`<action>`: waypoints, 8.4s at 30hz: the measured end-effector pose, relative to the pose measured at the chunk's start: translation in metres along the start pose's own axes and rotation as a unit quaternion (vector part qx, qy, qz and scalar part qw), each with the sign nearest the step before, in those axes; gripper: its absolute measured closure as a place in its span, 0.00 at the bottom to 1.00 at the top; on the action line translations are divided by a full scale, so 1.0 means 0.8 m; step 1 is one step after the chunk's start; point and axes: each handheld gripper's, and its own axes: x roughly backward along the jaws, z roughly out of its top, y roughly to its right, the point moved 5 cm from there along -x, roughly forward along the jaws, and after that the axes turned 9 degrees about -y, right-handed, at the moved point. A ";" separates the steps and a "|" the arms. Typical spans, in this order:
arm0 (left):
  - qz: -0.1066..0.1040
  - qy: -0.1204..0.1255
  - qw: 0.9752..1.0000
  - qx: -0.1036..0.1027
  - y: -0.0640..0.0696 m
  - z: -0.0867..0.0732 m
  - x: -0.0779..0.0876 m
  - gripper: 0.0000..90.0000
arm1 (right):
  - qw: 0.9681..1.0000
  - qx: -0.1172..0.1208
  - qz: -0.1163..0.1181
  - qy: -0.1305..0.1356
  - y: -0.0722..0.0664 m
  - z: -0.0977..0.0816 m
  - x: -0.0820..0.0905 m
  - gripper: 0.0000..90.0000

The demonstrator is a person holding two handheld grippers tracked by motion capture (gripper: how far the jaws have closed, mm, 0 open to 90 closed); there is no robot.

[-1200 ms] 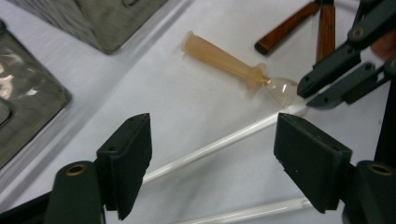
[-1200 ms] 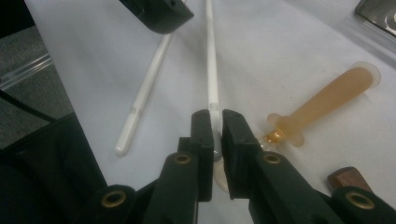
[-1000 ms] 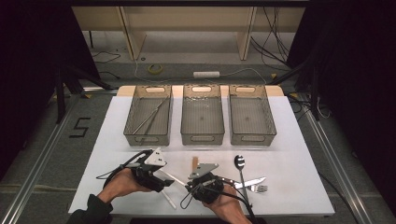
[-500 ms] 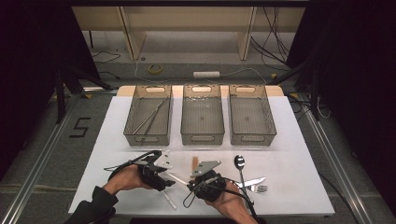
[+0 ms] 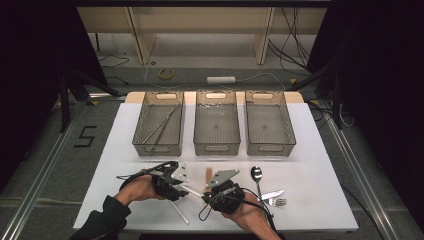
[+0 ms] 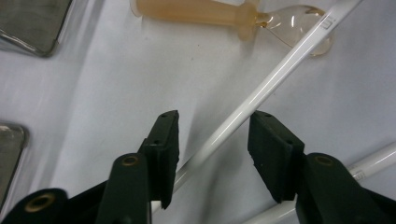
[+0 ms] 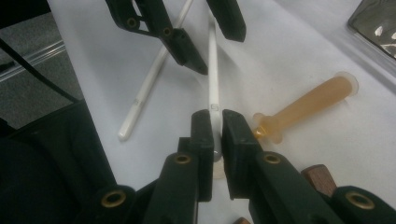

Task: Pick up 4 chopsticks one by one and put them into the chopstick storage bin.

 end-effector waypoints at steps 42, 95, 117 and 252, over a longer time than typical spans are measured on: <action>0.061 0.025 0.998 0.000 -0.018 0.019 0.051 0.93 | 0.988 -0.088 -0.034 0.123 0.067 -0.010 0.076 0.48; 0.168 0.175 0.910 0.336 -0.237 0.007 0.177 0.93 | 0.984 -0.090 -0.037 0.147 0.061 -0.067 0.094 0.35; 0.184 0.181 0.898 0.357 -0.273 0.003 0.139 0.93 | 0.986 -0.083 -0.033 0.141 0.056 -0.067 0.090 0.35; 0.100 0.225 0.923 0.297 -0.025 -0.044 0.078 0.24 | 1.000 0.013 0.007 0.027 -0.071 -0.007 -0.071 0.93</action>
